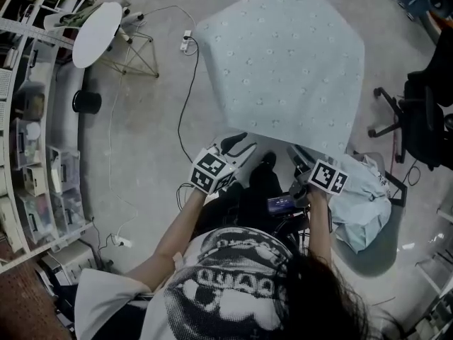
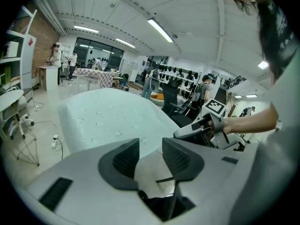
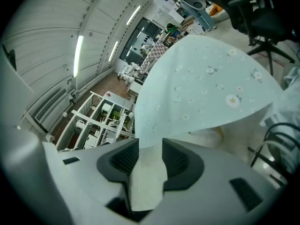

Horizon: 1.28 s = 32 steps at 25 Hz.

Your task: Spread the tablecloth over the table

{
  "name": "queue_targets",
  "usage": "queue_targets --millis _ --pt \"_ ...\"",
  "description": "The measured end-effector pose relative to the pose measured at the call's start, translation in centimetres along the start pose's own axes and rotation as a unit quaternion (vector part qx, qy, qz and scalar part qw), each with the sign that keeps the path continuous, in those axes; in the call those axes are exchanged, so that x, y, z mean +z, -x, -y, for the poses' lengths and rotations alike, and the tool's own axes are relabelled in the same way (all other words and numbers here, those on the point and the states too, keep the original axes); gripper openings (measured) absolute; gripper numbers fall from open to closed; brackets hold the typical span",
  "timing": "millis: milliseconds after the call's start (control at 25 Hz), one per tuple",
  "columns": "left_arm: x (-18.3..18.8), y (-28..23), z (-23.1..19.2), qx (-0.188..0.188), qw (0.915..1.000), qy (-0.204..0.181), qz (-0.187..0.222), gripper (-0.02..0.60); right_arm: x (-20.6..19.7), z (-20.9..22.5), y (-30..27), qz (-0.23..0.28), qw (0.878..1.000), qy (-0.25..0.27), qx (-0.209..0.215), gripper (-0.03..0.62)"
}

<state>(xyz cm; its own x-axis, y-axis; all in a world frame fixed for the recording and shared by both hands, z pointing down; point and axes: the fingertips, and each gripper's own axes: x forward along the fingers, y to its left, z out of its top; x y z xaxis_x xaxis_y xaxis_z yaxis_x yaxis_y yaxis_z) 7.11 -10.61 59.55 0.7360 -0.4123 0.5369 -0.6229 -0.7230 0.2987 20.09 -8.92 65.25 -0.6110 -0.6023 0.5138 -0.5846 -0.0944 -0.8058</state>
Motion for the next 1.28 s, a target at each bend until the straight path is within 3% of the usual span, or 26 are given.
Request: queue_targets --millis 280,680,1040,1280 --pt "-2.4 4.6 0.8 0.018 0.9996 -0.020 0.008 0.158 -3.3 -2.2 1.1 0.016 0.999 0.022 0.016 0.138" --pt "-4.2 13.0 2.9 0.041 0.9974 -0.025 0.054 0.158 -8.2 -10.3 3.5 0.049 0.992 0.093 0.070 0.121" --pt "-3.4 18.5 4.6 0.044 0.9912 -0.030 0.121 0.124 -11.2 -17.6 6.2 0.088 0.970 0.203 0.102 0.082" --pt "-2.9 20.7 5.6 0.043 0.9877 -0.033 0.147 0.079 -12.2 -20.4 7.2 0.100 0.946 0.297 0.081 0.003"
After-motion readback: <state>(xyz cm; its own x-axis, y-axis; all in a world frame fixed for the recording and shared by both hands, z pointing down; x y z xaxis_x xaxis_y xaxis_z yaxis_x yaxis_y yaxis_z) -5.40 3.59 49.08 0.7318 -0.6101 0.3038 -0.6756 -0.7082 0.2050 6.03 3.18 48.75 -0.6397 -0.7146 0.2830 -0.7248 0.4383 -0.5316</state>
